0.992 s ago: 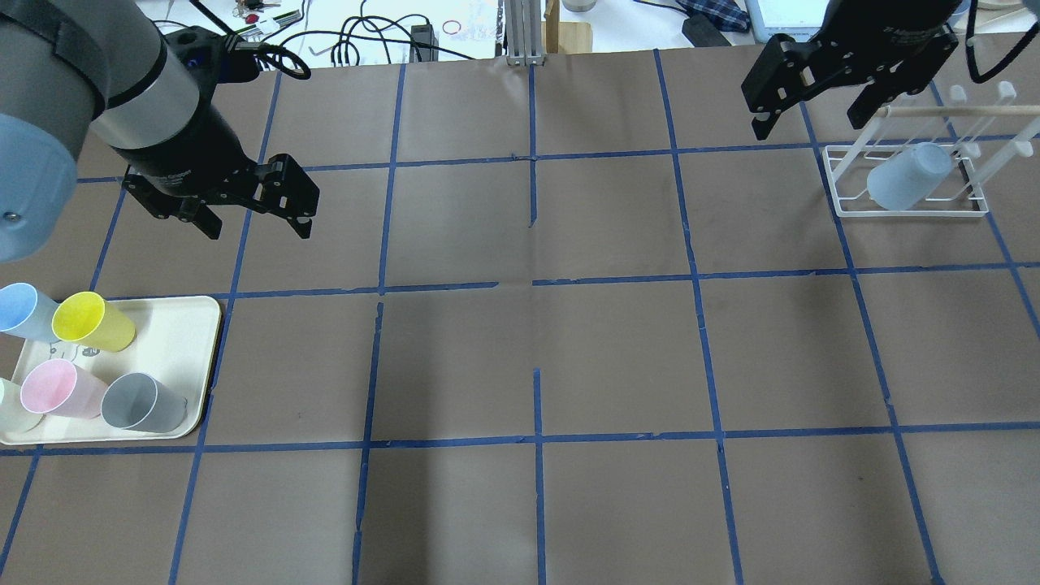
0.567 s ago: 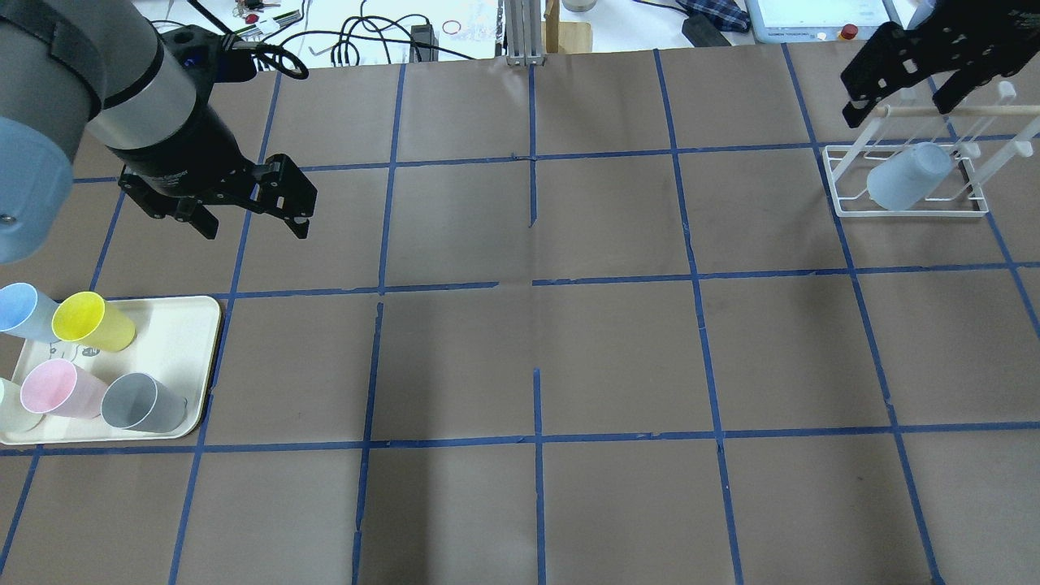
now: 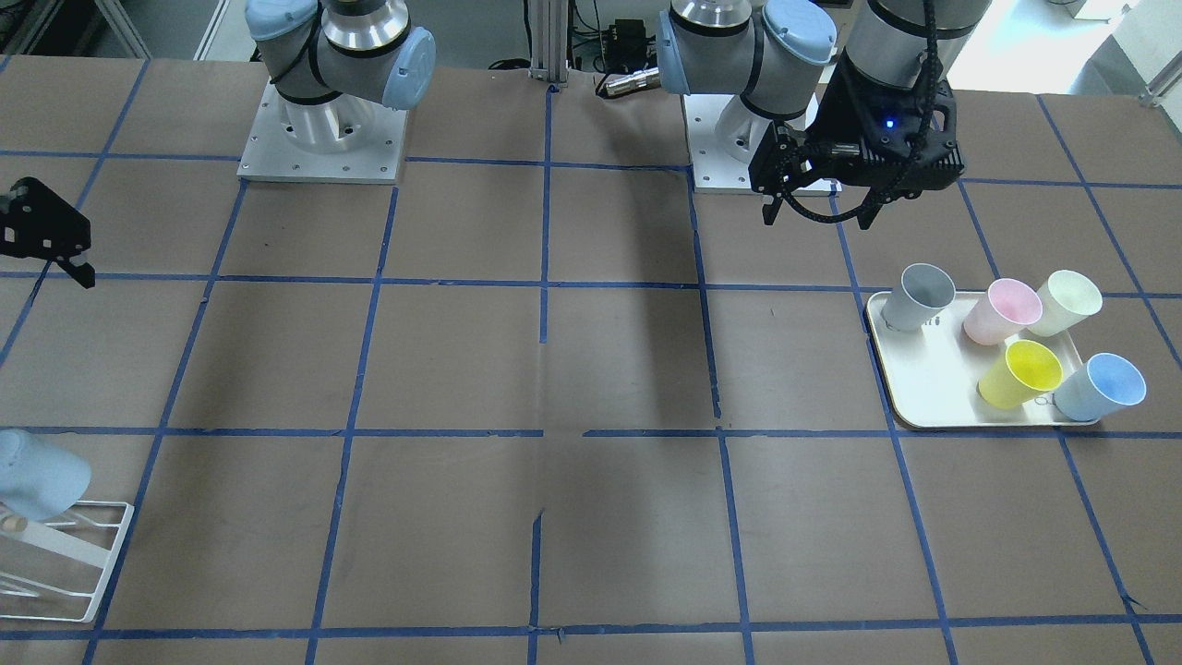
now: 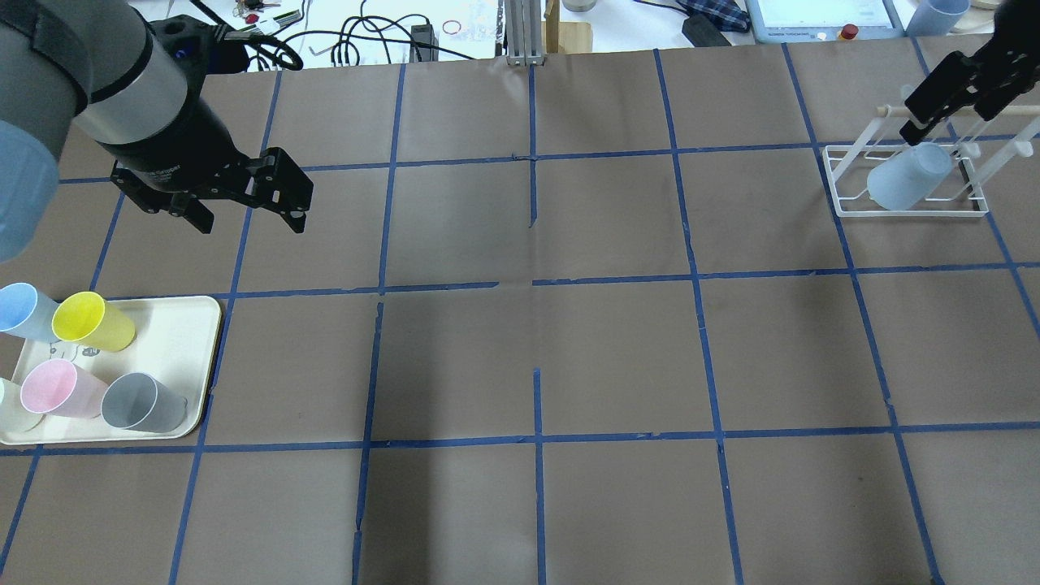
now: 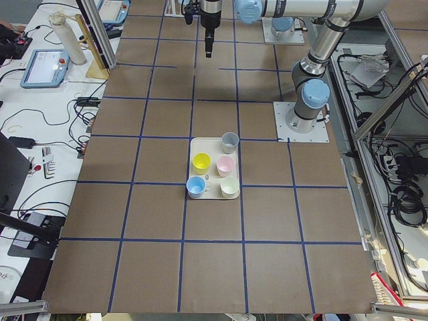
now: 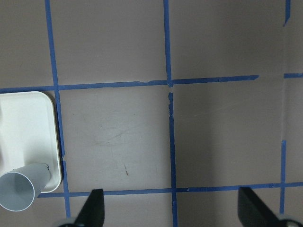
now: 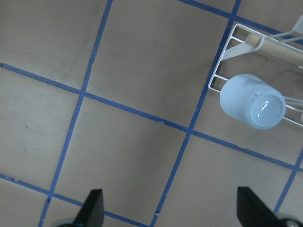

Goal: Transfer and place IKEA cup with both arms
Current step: 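Move the right gripper down over the pale blue cup on the rack, then close the right gripper on the pale blue cup's base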

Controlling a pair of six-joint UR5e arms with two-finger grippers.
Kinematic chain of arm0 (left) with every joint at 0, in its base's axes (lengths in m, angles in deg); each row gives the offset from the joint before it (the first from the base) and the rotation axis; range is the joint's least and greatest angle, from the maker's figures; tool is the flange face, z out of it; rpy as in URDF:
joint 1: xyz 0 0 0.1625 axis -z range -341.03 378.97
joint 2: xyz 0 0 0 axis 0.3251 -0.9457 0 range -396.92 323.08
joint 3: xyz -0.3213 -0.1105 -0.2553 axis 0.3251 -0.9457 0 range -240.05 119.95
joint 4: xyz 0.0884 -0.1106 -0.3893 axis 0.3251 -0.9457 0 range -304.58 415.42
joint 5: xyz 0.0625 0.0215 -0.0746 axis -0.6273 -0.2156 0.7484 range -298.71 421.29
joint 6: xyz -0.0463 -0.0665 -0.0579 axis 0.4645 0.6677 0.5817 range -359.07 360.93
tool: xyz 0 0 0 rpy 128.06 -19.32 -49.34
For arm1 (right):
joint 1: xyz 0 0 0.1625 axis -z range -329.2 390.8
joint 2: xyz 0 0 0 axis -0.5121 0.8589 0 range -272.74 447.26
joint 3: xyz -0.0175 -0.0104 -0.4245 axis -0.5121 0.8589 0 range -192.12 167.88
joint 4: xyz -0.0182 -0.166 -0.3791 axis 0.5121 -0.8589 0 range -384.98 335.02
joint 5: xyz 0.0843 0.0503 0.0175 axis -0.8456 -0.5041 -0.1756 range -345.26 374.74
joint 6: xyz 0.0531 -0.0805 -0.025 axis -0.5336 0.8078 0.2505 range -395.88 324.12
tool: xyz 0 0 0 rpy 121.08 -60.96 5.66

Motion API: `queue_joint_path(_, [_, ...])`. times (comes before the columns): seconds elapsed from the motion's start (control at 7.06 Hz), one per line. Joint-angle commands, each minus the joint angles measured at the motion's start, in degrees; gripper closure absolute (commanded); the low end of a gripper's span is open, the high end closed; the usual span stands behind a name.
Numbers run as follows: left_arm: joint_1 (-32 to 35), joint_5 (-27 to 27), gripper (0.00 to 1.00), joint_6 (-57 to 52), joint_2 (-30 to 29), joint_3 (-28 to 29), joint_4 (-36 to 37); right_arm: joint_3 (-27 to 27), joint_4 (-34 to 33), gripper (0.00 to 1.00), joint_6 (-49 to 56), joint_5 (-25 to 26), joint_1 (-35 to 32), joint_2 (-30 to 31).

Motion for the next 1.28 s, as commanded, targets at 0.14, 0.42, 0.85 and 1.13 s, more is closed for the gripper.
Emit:
queue_joint_path(0.14, [-0.06,-0.02,0.0,0.64,-0.33,-0.58,0.02,-3.13,-12.41,0.0,7.81,1.55,2.78,-6.98])
queue_joint_path(0.42, [-0.15,-0.28,0.0,-0.06,0.36,-1.28,-0.06,-3.13,-15.94,0.01,11.18,1.2,4.55,-10.07])
queue_joint_path(0.85, [-0.24,0.41,0.0,0.03,0.02,-0.14,-0.15,-3.13,-18.85,0.02,13.03,0.85,5.86,-13.23])
queue_joint_path(1.13, [-0.15,-0.1,0.0,0.29,0.37,0.3,0.37,-3.13,-19.56,0.02,13.21,0.49,5.96,-15.08])
